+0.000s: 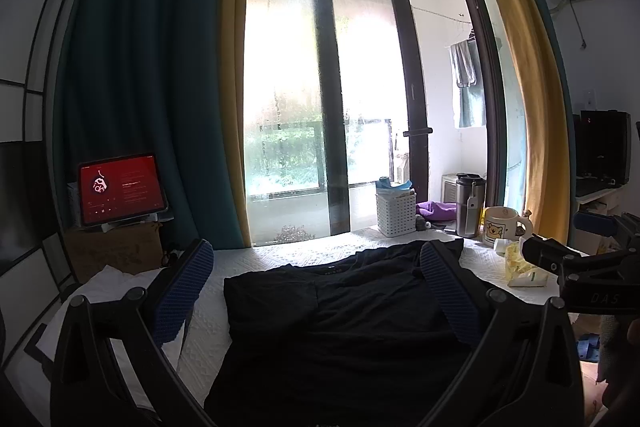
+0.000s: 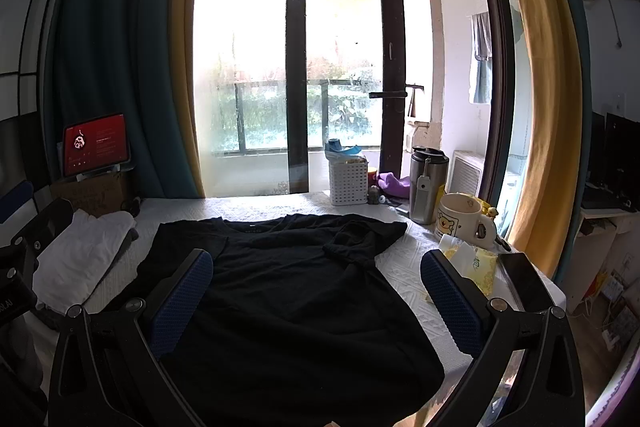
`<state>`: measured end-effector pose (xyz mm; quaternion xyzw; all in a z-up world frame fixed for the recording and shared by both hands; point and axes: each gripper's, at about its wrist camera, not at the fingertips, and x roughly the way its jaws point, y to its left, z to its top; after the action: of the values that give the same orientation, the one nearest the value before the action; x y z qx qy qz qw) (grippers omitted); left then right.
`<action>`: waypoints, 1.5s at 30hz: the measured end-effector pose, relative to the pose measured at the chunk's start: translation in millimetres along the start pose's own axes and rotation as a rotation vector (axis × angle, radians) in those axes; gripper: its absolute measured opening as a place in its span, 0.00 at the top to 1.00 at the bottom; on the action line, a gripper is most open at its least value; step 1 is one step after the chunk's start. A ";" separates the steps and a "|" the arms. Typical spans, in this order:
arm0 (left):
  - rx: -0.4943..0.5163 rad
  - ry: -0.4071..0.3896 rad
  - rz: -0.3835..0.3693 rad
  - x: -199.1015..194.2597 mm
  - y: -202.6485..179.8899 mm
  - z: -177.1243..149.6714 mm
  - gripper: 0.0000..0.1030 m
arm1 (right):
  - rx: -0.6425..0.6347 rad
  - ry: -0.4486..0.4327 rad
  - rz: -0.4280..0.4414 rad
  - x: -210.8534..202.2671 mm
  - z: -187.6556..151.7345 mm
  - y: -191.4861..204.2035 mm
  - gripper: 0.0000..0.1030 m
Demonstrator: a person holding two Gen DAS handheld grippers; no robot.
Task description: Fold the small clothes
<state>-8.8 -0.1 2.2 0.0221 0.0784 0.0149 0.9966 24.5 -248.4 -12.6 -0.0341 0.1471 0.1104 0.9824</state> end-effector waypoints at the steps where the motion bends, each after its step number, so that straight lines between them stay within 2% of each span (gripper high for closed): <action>1: 0.000 0.000 0.000 0.2 0.4 -0.1 0.01 | -0.001 0.000 0.000 -0.2 -0.1 0.8 0.00; 11: -0.005 0.008 0.002 5.1 2.0 -2.3 0.01 | -0.015 0.023 -0.004 7.4 -3.1 4.4 0.00; 18: 0.020 0.038 0.005 24.0 1.0 -6.7 0.01 | -0.001 0.085 -0.034 38.4 -2.8 -6.6 0.00; 34: 0.037 0.279 -0.039 128.9 -1.2 -31.5 0.01 | 0.114 0.291 -0.129 174.8 -1.0 -66.0 0.00; 42: 0.028 0.376 -0.056 180.6 -0.1 -46.9 0.01 | 0.005 0.379 -0.124 254.4 0.3 -56.9 0.01; 45: 0.017 0.403 -0.058 198.2 2.1 -51.2 0.01 | -0.073 0.425 -0.076 289.6 0.8 -38.9 0.11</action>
<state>178.8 10.7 -79.1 0.0247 0.2769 -0.0104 0.9605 303.5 -226.2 -96.3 -0.0978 0.3452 0.0687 0.9309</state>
